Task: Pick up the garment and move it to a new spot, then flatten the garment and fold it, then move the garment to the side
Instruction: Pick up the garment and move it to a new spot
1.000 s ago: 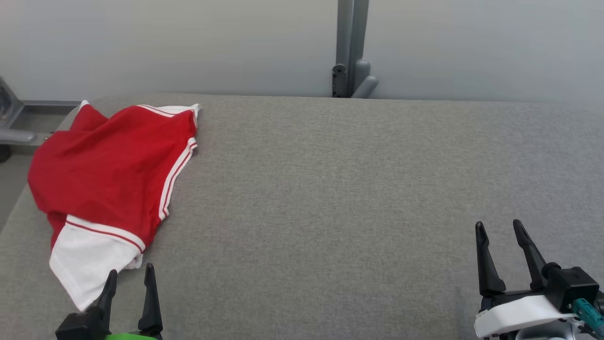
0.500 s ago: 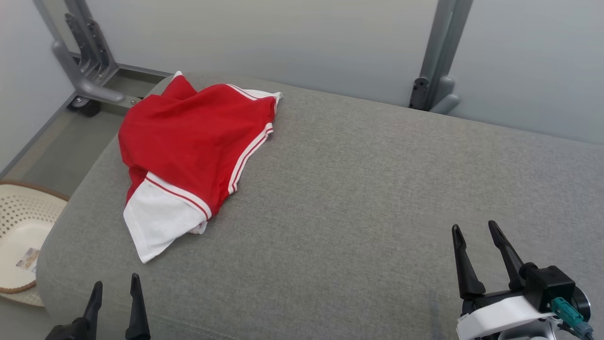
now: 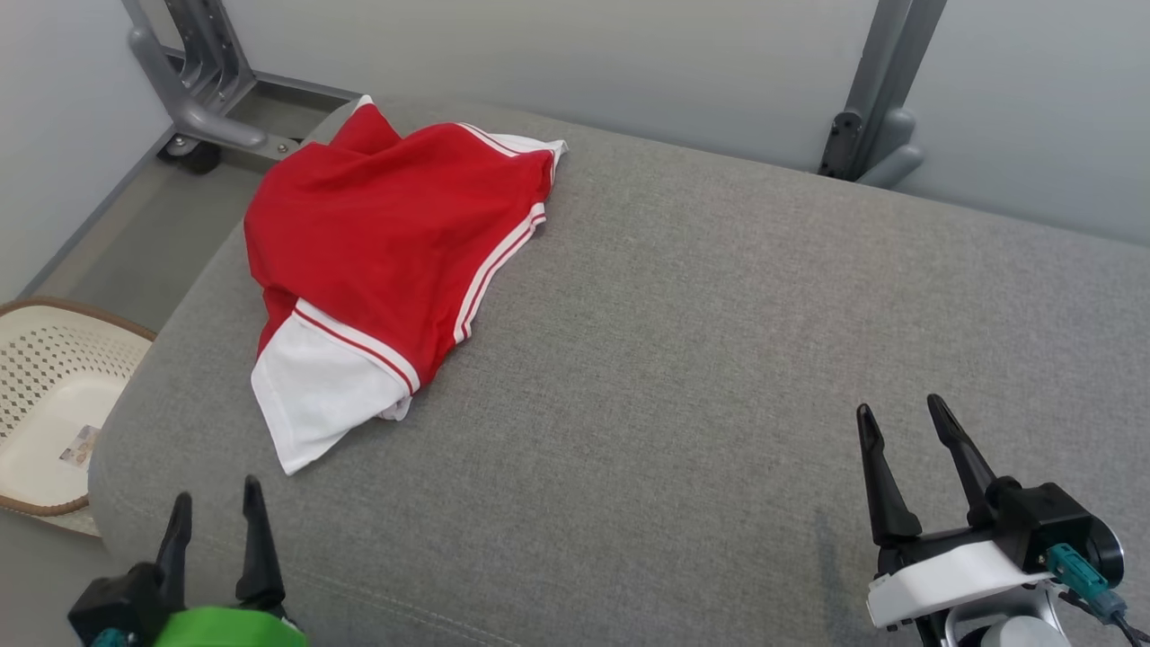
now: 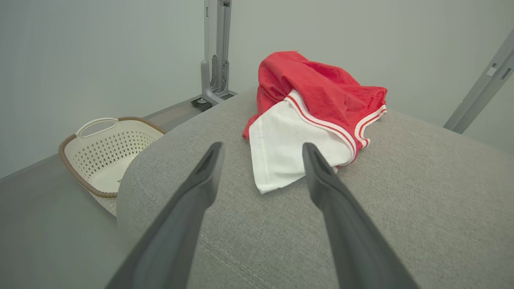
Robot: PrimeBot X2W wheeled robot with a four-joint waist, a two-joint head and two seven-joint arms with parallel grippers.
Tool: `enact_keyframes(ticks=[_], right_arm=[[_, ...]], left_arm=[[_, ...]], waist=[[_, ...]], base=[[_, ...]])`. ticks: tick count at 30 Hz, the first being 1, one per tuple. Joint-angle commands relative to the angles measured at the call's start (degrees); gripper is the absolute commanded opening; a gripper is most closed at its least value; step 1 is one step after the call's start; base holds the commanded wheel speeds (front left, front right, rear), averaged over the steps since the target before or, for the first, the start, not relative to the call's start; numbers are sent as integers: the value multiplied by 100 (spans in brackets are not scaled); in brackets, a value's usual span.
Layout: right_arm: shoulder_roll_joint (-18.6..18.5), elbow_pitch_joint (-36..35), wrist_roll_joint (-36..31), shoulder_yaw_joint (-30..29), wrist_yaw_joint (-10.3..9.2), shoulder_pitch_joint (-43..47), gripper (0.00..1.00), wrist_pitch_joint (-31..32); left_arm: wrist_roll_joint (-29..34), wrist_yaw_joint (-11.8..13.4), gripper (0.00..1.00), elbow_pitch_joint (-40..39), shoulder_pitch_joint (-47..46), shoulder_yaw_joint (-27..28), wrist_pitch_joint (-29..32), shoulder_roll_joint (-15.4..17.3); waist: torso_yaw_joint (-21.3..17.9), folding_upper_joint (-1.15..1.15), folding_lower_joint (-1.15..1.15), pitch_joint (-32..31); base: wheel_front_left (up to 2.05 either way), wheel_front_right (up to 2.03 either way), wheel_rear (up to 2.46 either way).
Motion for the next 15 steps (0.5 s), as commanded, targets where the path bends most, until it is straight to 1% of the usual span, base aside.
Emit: enact_keyframes(ticks=[1,4,7,11,15], right_arm=[[-35,-27,-15,21,2,-68,100,-18],[-73,-36,-44,74,2,-246,100,-18],[-86,-35,-59,133,1,-390,100,-18],[-83,-15,-63,213,1,-561,100,-18],[-63,15,-20,239,1,-658,100,-18]], left_arm=[[-59,-16,100,47,-120,-21,-14,-6],[-240,-15,100,358,-596,-118,-16,-5],[-439,5,100,842,-1147,-176,46,-10],[-719,106,100,1429,-1929,-136,414,-7],[-795,198,100,1879,-2526,-169,786,62]], waist=[[-127,0,0,219],[-242,0,0,473],[-371,0,0,702],[-549,0,0,938],[-720,0,0,1057]], base=[[0,0,0],[0,0,0],[0,0,0],[0,0,0],[0,0,0]])
